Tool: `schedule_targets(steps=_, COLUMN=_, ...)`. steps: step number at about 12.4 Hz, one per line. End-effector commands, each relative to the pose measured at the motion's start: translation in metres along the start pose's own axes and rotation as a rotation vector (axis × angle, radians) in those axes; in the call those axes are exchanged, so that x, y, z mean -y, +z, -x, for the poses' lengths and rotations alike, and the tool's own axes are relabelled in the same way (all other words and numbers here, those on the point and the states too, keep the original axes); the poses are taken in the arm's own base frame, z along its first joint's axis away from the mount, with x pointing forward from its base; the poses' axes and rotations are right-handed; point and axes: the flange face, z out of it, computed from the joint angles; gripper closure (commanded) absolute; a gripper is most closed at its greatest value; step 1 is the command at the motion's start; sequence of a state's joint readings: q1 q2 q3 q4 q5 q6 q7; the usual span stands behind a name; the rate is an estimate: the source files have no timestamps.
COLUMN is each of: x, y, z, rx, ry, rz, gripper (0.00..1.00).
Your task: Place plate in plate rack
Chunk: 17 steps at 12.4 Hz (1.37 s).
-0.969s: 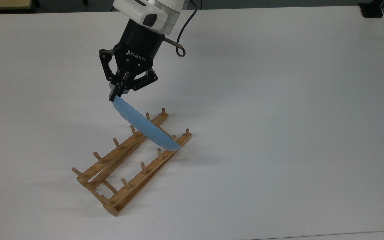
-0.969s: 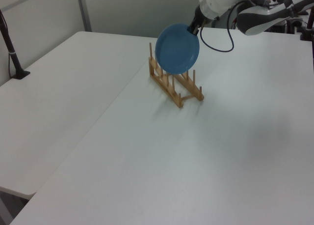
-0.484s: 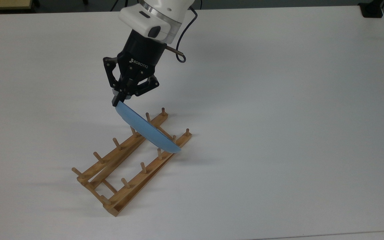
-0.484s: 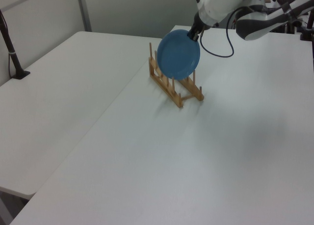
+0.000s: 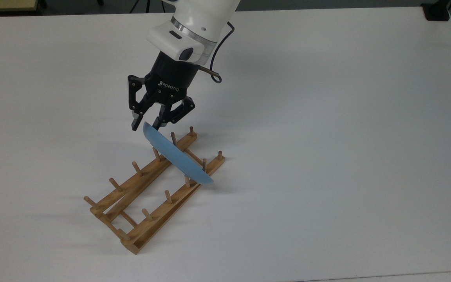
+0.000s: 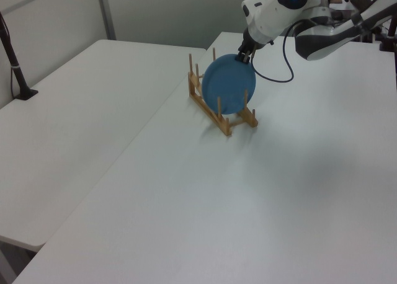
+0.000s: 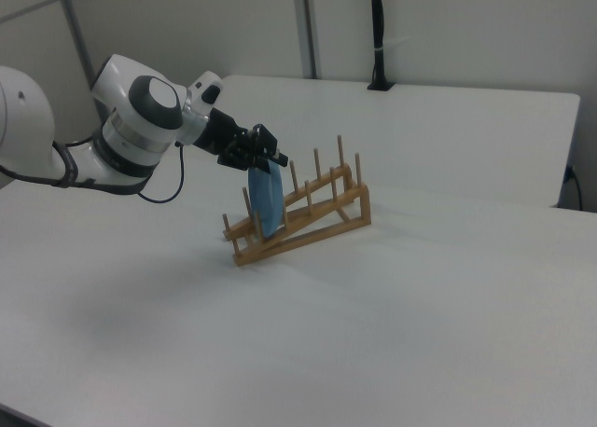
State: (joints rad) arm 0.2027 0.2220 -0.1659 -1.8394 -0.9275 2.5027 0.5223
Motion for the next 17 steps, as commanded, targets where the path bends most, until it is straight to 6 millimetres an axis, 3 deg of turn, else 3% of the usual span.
schedule_targets(steps=1, x=0.009, y=0.000, z=0.007, rx=-0.005, ry=0.045, rz=-0.009, gripper=0.49)
schedule_targets(steps=4, x=0.012, y=-0.007, z=0.002, rx=0.006, ry=0.145, rz=-0.055, gripper=0.46)
schedule_targets(steps=7, x=0.013, y=-0.025, z=-0.007, rx=0.051, ry=0.307, rz=-0.175, gripper=0.29)
schedule_targets(steps=10, x=0.011, y=-0.037, z=-0.005, rx=0.170, ry=0.387, rz=-0.242, gripper=0.03)
schedule_targets(steps=14, x=-0.014, y=-0.067, z=0.006, rx=0.385, ry=0.249, rz=-0.376, gripper=0.00)
schedule_targets(steps=17, x=-0.024, y=-0.085, z=0.028, rx=0.548, ry=0.152, rz=-0.506, gripper=0.00)
